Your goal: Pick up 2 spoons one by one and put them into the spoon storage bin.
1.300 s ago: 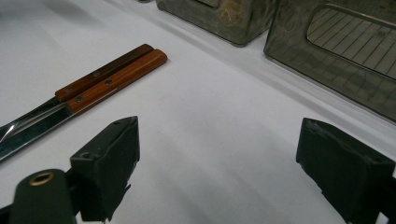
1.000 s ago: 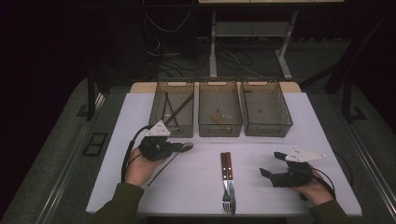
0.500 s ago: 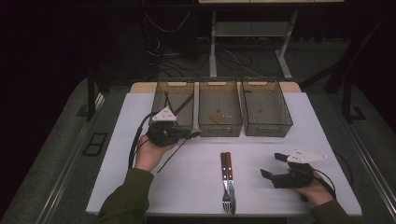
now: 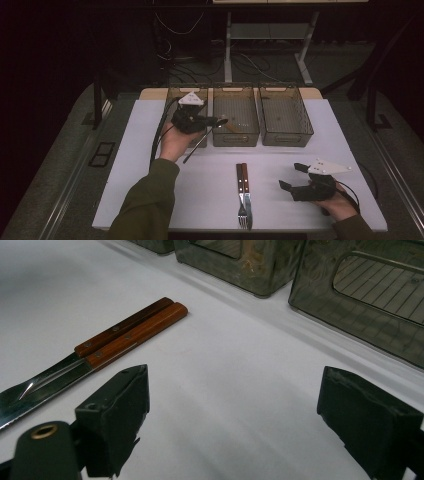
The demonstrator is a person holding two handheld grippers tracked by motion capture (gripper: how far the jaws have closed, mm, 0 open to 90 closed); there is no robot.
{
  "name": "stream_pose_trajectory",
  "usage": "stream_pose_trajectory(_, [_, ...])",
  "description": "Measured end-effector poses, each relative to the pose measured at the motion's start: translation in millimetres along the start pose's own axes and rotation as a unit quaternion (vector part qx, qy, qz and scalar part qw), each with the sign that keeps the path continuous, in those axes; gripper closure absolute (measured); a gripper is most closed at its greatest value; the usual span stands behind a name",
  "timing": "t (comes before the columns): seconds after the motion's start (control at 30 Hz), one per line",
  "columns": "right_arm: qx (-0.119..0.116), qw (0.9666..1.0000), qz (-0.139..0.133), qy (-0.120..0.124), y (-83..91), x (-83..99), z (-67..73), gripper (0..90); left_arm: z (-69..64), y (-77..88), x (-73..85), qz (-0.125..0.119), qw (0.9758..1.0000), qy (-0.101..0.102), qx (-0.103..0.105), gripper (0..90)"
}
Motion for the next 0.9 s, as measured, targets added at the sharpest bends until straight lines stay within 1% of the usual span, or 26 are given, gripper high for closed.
stream_pose_trajectory(0.03, [0.0,1.0,0.0,0.0,0.1,0.0,0.2,13.6,3.7,-3.3,-4.9,0.005,1.0,-0.003,0.0,89.1])
stream_pose_trajectory(0.2, [-0.001,1.0,-0.003,0.003,0.5,-0.5,0.6,13.6,18.9,-25.4,-29.0,-0.001,1.0,0.0,-0.005,89.1])
stream_pose_trajectory(0.27, [-0.001,1.0,-0.003,0.003,1.0,-0.7,0.8,13.6,24.7,-35.1,-38.0,0.0,1.0,0.0,-0.005,89.0])
stream_pose_trajectory(0.37, [-0.001,1.0,-0.005,0.004,2.3,-1.2,1.0,13.6,34.6,-51.6,-48.2,-0.001,1.0,-0.002,-0.008,89.0])
stream_pose_trajectory(0.47, [-0.003,1.0,-0.007,0.005,3.3,-1.5,1.2,13.6,43.5,-67.7,-54.6,0.001,0.9999,0.0,-0.011,89.0])
stream_pose_trajectory(0.5, [-0.003,1.0,-0.008,0.005,3.5,-1.5,1.3,13.6,46.3,-72.2,-55.3,0.005,0.9999,-0.004,-0.013,89.0])
stream_pose_trajectory(0.57, [-0.005,0.9999,-0.009,0.003,3.6,-1.8,1.1,13.6,50.3,-82.2,-55.6,-0.001,0.9998,0.006,-0.016,89.0])
stream_pose_trajectory(0.6, [-0.005,0.9999,-0.01,0.003,3.6,-1.9,0.9,13.6,52.7,-86.4,-54.6,0.003,0.9998,0.005,-0.017,89.0])
stream_pose_trajectory(0.67, [-0.006,0.9999,-0.01,0.001,3.9,-2.2,0.8,13.6,55.2,-96.2,-52.2,0.005,0.9996,0.017,-0.021,89.0])
stream_pose_trajectory(0.7, [-0.006,0.9999,-0.011,0.001,3.8,-2.3,0.7,13.6,57.6,-100.1,-50.7,0.006,0.9996,0.015,-0.021,89.0])
stream_pose_trajectory(0.77, [-0.008,0.9999,-0.013,0.003,4.0,-2.5,0.9,13.6,59.7,-107.4,-47.4,0.007,0.9994,0.026,-0.022,89.0])
stream_pose_trajectory(0.83, [-0.01,0.9999,-0.013,0.002,4.2,-2.7,1.2,13.6,61.2,-113.6,-43.2,0.015,0.9994,0.025,-0.019,89.0])
stream_pose_trajectory(0.87, [-0.009,0.9999,-0.014,0.003,4.1,-2.8,0.9,13.6,60.5,-117.1,-41.3,0.017,0.9991,0.032,-0.021,88.9])
stream_pose_trajectory(0.9, [-0.01,0.9999,-0.013,0.001,4.1,-2.8,1.1,13.6,60.2,-119.9,-39.1,0.023,0.9989,0.034,-0.022,88.7])
Point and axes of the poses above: each handheld gripper's, and its own axes: y roughly backward along the jaws, x roughly out of its underside, z roughly to its left, the point moved 2 cm from there along -y, roughly forward along the jaws, and after that the axes turned 13 degrees about -y, right-handed, at the moved point
